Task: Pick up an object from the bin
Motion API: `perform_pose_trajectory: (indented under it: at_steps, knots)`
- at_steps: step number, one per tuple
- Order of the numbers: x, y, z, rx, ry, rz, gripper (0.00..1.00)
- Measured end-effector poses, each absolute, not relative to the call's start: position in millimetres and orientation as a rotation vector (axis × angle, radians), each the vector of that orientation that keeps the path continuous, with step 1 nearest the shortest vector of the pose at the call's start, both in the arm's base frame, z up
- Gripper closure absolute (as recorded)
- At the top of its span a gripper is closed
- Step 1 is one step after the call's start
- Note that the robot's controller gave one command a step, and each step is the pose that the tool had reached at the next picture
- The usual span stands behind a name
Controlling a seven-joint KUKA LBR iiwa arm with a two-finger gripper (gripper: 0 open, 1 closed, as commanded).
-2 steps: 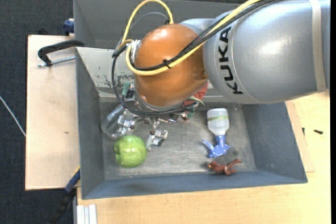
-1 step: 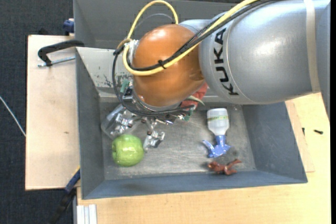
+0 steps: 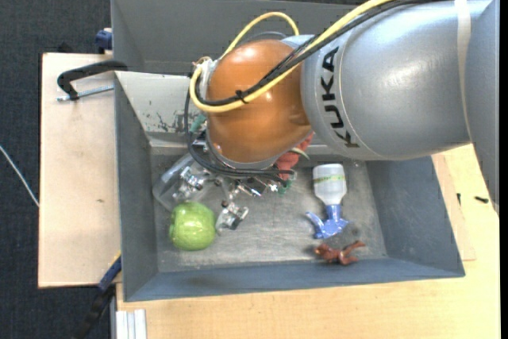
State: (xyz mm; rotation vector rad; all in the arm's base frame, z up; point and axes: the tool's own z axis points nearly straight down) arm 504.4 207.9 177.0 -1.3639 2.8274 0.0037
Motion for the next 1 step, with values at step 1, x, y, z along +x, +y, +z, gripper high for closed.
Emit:
perform_pose_trajectory:
  at_steps: [1]
  knots:
    - [509.2, 211.0, 229.1, -1.728, 2.619, 0.002, 1.0]
